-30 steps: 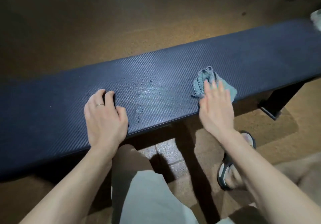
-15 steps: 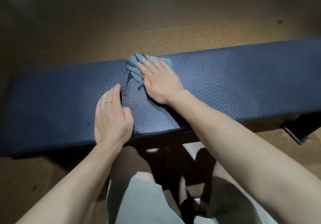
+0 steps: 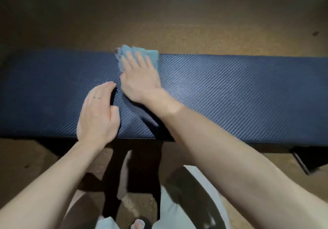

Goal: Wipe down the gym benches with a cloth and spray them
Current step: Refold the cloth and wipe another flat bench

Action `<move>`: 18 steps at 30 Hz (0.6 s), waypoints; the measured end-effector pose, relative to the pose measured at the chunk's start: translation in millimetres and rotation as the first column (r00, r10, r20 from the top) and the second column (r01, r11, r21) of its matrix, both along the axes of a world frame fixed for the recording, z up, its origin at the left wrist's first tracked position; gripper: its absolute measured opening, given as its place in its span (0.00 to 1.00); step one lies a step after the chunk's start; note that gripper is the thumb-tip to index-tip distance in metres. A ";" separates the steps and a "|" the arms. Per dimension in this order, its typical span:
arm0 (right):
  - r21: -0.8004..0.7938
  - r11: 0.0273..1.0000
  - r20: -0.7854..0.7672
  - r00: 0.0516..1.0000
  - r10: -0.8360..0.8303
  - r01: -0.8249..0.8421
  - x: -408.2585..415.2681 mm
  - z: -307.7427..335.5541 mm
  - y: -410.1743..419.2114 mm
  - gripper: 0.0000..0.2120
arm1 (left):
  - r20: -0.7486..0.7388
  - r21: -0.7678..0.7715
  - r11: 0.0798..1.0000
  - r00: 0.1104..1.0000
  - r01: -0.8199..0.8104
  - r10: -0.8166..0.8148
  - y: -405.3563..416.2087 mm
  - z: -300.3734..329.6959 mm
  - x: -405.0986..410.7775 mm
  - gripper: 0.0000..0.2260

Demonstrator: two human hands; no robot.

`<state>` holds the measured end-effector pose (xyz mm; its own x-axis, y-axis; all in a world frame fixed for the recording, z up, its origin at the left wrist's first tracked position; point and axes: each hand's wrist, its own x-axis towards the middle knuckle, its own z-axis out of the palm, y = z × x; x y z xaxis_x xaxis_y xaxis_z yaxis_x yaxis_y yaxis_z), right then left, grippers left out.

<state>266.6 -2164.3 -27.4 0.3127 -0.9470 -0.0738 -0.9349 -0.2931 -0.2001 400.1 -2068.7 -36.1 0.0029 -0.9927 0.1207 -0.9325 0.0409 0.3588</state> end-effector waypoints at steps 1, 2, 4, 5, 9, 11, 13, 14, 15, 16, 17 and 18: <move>0.036 0.995 -0.011 0.996 0.091 -0.090 12.4 0.4 0.7 0.28 | -0.005 -0.001 1.000 1.000 0.002 -0.002 0.1 0.7 0.0 0.28; 0.049 0.987 -0.017 0.988 0.156 -0.155 10.0 -1.0 -1.9 0.28 | -0.007 -0.002 1.000 1.000 0.002 -0.002 0.6 1.4 0.0 0.28; -0.029 0.990 -0.027 0.990 0.139 -0.140 -32.8 -4.7 -8.2 0.27 | -0.005 -0.001 1.000 1.000 -0.003 0.003 1.3 1.8 -0.6 0.27; -0.085 0.995 -0.031 0.998 0.055 -0.057 -66.3 -6.1 -10.9 0.27 | -0.005 0.003 1.000 1.000 -0.008 0.008 1.2 2.3 -1.1 0.27; -0.136 0.953 -0.040 0.960 -0.278 0.270 -182.1 -8.2 -7.8 0.27 | -0.029 0.017 1.000 0.999 -0.020 0.020 2.3 3.3 -3.5 0.26; -0.120 0.914 -0.037 0.918 -0.395 0.388 -168.1 -7.0 -9.0 0.25 | -0.047 0.019 0.999 0.998 -0.028 0.029 2.0 3.1 -4.2 0.26; -0.105 0.910 -0.028 0.914 -0.405 0.400 -114.2 -0.5 -17.3 0.21 | -0.061 0.017 0.999 0.998 -0.031 0.032 0.9 2.1 -3.3 0.27; -0.093 0.933 -0.024 0.936 -0.352 0.349 -80.8 1.7 -22.8 0.19 | -0.066 0.015 0.999 0.997 -0.037 0.038 0.2 2.1 -2.4 0.27; -0.077 0.954 -0.008 0.957 -0.291 0.290 -45.0 3.6 -26.5 0.18 | -0.077 0.015 0.999 0.996 -0.041 0.042 0.1 2.7 -2.6 0.27; -0.067 0.969 0.013 0.971 -0.238 0.238 -9.6 3.3 -28.8 0.19 | -0.103 0.020 0.999 0.994 -0.039 0.041 0.1 3.3 -2.8 0.26; -0.055 0.981 0.024 0.982 -0.187 0.188 21.5 1.7 -29.7 0.21 | -0.141 0.021 0.999 0.989 -0.041 0.043 0.4 4.7 -2.3 0.25; -0.056 0.989 0.030 0.991 -0.134 0.135 46.8 -0.5 -29.4 0.23 | -0.184 0.018 0.999 0.982 -0.051 0.053 1.0 7.0 1.6 0.23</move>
